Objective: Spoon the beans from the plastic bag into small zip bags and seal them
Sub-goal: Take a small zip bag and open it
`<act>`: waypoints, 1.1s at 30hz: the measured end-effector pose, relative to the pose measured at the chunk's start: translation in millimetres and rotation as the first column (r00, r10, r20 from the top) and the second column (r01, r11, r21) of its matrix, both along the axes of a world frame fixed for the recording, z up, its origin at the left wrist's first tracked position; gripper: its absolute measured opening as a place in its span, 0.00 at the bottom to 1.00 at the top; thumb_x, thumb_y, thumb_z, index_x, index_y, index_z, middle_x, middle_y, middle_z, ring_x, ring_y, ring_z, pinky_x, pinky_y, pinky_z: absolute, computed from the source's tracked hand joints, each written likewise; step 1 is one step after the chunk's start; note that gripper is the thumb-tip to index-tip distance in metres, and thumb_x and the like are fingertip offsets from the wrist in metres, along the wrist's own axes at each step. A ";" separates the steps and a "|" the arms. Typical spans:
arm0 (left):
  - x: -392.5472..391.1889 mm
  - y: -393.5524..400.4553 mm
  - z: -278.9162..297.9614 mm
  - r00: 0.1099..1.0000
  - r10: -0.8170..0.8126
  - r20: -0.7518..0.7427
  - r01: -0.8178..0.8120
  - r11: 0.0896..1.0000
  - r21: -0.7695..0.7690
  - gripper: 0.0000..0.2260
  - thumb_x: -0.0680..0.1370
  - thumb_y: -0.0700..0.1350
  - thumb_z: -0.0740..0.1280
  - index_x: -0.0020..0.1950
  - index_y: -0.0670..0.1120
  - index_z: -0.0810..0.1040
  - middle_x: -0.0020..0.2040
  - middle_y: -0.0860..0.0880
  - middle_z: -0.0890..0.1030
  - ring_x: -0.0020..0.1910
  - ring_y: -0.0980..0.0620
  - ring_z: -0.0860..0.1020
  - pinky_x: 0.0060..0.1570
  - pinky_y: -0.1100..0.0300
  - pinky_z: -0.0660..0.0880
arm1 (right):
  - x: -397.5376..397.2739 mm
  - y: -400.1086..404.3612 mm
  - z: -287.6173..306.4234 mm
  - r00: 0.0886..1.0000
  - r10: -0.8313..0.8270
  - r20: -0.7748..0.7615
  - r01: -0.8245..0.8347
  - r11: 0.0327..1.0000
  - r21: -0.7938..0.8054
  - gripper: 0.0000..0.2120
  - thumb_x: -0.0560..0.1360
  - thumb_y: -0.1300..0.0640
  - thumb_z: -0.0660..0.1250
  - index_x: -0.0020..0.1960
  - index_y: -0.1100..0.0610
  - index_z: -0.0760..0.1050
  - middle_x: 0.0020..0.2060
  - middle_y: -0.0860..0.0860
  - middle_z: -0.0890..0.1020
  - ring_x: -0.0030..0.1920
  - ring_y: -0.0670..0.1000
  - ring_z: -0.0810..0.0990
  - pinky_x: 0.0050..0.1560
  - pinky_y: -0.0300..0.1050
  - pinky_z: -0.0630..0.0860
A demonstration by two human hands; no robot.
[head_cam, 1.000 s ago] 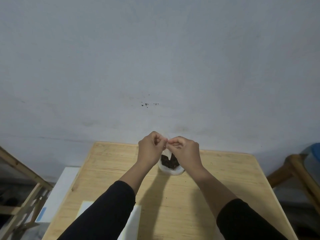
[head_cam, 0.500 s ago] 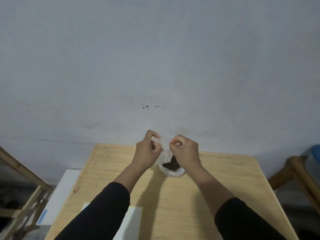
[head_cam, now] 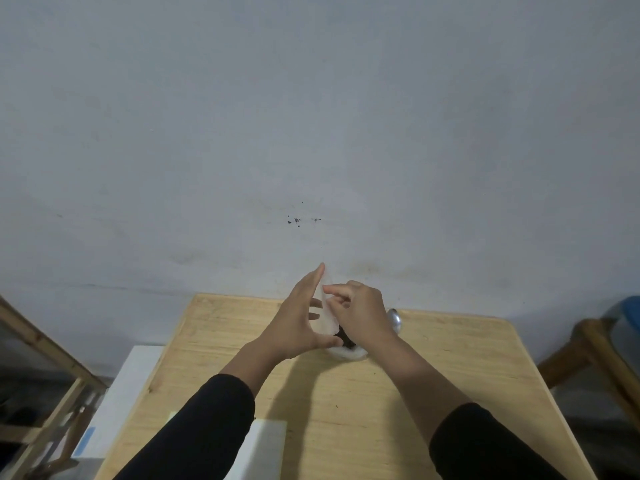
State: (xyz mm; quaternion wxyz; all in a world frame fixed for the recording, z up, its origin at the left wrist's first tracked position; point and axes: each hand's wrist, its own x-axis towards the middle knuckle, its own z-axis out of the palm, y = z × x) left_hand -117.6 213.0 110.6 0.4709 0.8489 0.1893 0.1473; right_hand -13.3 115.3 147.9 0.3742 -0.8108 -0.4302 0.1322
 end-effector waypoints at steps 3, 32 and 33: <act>0.7 -0.7 -0.4 0.999 0.034 0.042 -0.035 0.999 0.012 0.54 0.61 0.46 0.80 0.76 0.60 0.46 0.72 0.61 0.58 0.62 0.61 0.71 0.55 0.65 0.75 | -1.4 3.0 -0.9 0.997 0.057 0.045 -0.057 0.998 -0.012 0.14 0.78 0.62 0.60 0.59 0.53 0.79 0.43 0.54 0.75 0.43 0.50 0.74 0.46 0.39 0.71; -3.2 5.4 -15.5 0.980 0.085 0.182 -0.129 0.960 0.249 0.36 0.63 0.47 0.71 0.69 0.52 0.62 0.66 0.59 0.66 0.66 0.61 0.67 0.64 0.63 0.67 | 4.7 -0.4 -23.2 0.979 -0.011 -0.204 0.026 0.997 0.074 0.18 0.77 0.64 0.58 0.59 0.49 0.79 0.38 0.48 0.68 0.46 0.49 0.79 0.42 0.34 0.72; -2.8 4.4 -17.3 0.980 0.078 0.184 -0.123 0.962 0.245 0.38 0.63 0.47 0.72 0.71 0.51 0.61 0.67 0.58 0.66 0.67 0.60 0.66 0.64 0.65 0.66 | 5.6 -1.1 -24.5 0.966 -0.001 -0.259 0.028 0.995 0.098 0.17 0.77 0.64 0.58 0.58 0.48 0.79 0.38 0.48 0.69 0.48 0.51 0.80 0.43 0.35 0.73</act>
